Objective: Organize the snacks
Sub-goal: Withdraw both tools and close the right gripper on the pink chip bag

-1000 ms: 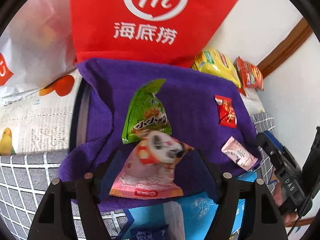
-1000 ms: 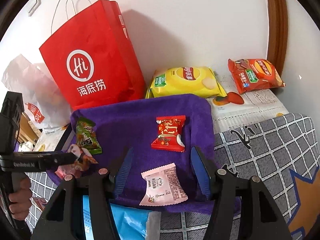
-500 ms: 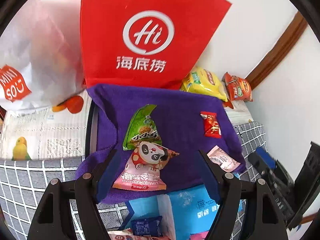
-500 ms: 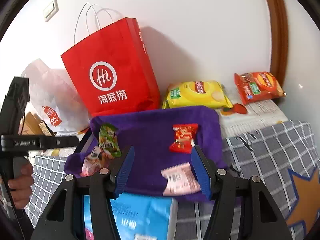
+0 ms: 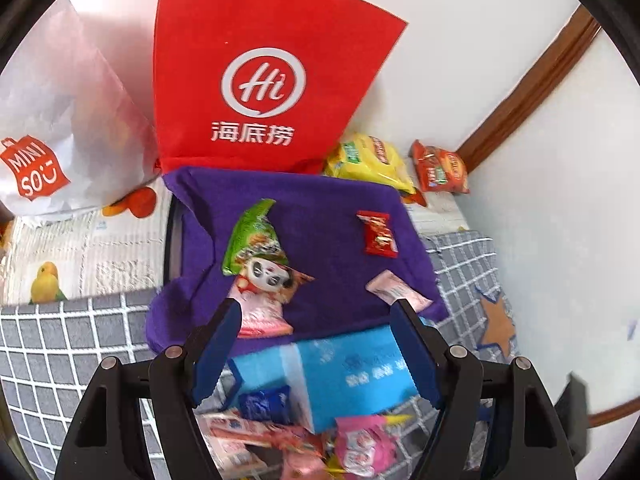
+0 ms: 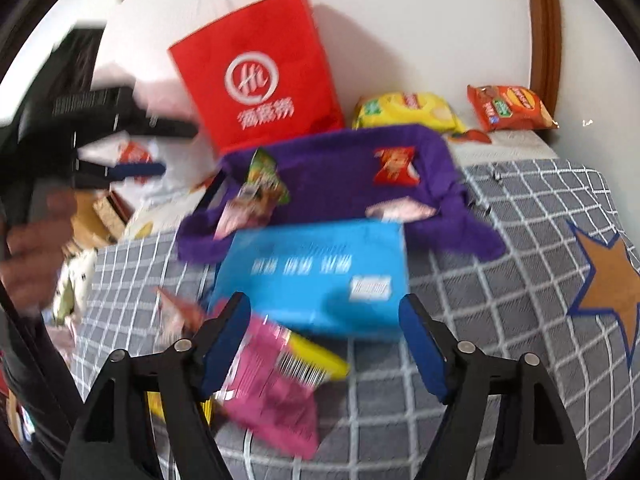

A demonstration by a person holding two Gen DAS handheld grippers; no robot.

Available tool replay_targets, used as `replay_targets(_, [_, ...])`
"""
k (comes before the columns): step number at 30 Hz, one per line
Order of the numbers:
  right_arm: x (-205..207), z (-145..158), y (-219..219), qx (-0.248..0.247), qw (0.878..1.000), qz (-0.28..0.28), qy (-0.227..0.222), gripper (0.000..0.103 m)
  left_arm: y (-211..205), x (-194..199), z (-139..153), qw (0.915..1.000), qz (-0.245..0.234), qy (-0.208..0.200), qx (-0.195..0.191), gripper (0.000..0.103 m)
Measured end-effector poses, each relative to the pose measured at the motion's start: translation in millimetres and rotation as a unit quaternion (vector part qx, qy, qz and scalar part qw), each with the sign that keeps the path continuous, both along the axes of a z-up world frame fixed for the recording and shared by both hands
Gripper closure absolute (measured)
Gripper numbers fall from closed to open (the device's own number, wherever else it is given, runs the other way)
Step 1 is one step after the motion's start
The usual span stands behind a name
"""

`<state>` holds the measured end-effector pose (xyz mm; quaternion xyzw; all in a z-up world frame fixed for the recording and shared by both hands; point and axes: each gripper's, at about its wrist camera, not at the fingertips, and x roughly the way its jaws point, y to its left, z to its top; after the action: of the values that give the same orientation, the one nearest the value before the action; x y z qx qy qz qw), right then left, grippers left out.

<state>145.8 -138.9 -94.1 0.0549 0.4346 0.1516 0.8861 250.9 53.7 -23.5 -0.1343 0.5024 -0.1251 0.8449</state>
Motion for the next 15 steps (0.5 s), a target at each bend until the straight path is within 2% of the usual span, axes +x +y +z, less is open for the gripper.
replay_targets(3, [-16,-8,10,0.000,1.000,0.007,0.013,0.023,-4,-9,10,0.9998,-0.012,-0.013,-0.002,0.028])
replay_targets(8, [-32,-26,20,0.034,0.998,0.004,0.043,0.023,-3,-19,21,0.9994,-0.021,-0.026,-0.009,0.028])
replay_targets(15, [-26,-48,33,0.064,0.995,-0.014,0.076,0.023,1,-22,28,0.9992,-0.023,-0.029,-0.015,0.028])
